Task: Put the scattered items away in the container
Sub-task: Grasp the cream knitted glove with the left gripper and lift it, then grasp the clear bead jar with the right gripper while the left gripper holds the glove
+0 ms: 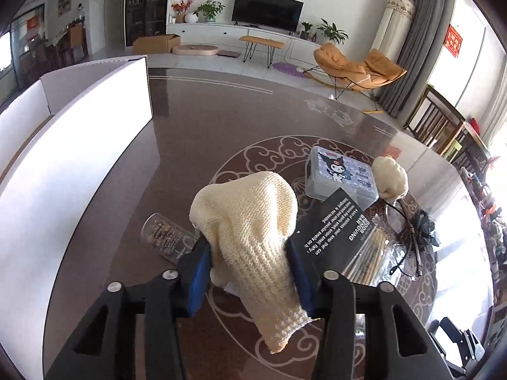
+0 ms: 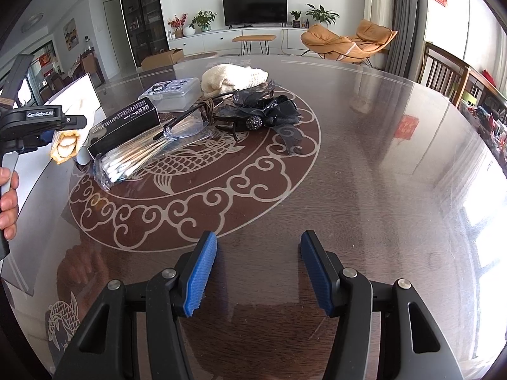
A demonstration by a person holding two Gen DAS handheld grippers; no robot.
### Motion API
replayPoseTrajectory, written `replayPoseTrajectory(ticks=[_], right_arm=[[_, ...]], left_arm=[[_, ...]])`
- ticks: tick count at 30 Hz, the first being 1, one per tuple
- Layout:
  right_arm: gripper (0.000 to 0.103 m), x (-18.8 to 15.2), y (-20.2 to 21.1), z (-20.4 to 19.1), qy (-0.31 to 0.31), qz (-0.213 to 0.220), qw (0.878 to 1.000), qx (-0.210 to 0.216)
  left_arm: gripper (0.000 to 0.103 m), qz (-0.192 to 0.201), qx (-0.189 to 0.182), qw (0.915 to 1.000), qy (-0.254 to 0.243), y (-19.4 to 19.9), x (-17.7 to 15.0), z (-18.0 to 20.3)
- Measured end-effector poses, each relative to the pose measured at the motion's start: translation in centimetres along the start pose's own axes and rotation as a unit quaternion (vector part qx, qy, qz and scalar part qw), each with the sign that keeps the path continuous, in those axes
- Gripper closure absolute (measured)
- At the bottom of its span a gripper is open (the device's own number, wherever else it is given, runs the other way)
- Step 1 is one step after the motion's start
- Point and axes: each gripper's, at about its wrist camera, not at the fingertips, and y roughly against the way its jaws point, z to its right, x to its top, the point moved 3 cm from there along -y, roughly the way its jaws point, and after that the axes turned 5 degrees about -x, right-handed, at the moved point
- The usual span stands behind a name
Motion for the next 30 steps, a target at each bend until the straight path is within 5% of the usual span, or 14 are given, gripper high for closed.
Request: replayPoseTrajectory(ticks=[6,13,18,22,30], right_arm=[[0.046,0.0,0.0,0.0,0.001,0.000,1.000,-0.002],[0.046,0.0,-0.1,-0.3,0.011,-0.002,1.000,-0.013],[0.046,0.0,-0.1,-0.3,0.011,-0.002,1.000,-0.014],[0.046,0.0,-0.1,-0.3,0.010,-0.002,1.000,-0.013],[0.046,0.0,-0.1,-0.2,0.008,-0.002,1.000,-0.011]], left_arm=[[0.062,-0.012,0.001,0.9997,-0.020,5.4,-4.4,-2.0],[0.059,-0.015,0.019,0.9987,0.046,5.7,-7.7,-6.4],[0.059,0.014,0.068,0.9929,0.097,6.7,-9.9,-8.2],[0.057,0.007,0.082,0.9926,0.089,5.9,-10.6,-8.0],[0.027,-0.001,0.124,0.9890,0.080,4.7,-10.9,-8.4]])
